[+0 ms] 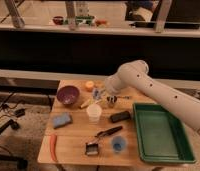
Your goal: Place towel in metal cup
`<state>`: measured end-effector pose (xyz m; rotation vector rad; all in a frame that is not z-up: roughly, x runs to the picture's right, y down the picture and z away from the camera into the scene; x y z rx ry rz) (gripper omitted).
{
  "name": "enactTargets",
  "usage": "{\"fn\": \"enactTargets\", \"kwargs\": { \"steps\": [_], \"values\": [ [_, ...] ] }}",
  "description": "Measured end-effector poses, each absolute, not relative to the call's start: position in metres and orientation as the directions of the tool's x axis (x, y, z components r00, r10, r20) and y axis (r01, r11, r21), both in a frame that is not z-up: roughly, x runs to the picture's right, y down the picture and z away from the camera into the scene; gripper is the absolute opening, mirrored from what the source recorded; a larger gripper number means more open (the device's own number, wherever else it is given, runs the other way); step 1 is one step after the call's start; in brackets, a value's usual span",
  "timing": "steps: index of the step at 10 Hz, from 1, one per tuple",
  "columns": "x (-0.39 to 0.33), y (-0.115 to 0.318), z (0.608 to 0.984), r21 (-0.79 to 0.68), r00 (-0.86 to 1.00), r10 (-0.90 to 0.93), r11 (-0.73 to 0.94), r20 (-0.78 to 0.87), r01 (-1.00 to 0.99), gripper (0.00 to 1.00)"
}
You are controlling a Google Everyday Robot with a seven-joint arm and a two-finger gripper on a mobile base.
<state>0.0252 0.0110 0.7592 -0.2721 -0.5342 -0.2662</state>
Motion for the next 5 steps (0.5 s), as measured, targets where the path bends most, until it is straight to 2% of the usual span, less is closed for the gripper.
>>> {"fn": "enactTargets", "kwargs": {
  "steps": [5],
  "values": [
    [0.0231, 0.0149, 0.7578, -0.180, 0.821, -0.181, 0.929, 0.541, 0.324, 0.08]
  ]
}}
